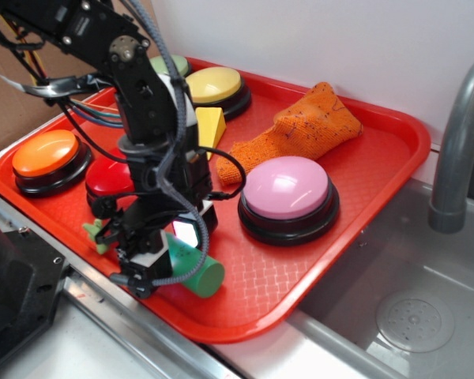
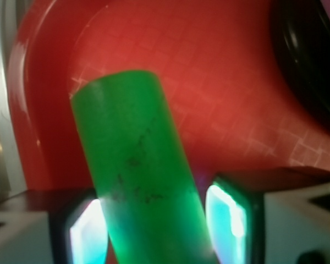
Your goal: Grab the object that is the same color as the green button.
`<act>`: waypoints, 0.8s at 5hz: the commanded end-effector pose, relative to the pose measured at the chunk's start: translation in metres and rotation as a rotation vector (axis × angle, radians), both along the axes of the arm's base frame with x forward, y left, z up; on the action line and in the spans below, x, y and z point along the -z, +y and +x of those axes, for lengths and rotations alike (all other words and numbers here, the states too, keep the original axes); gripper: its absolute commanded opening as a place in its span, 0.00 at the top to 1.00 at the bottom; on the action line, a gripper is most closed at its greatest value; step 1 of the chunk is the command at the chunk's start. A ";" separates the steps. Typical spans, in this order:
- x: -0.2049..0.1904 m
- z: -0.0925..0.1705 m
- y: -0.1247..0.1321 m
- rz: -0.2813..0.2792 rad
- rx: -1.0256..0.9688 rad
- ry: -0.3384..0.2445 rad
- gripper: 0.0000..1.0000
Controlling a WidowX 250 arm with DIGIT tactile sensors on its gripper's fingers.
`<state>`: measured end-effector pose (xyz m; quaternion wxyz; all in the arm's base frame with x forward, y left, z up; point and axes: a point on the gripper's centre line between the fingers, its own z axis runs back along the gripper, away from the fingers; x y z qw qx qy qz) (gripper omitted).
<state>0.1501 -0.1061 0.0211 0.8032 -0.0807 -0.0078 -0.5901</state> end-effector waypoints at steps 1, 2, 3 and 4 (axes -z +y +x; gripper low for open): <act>-0.008 -0.002 -0.008 0.000 0.002 -0.041 1.00; -0.022 0.003 -0.018 0.062 -0.045 -0.088 1.00; -0.047 0.004 -0.018 0.071 -0.180 -0.095 1.00; -0.078 0.003 -0.008 0.052 -0.374 -0.097 1.00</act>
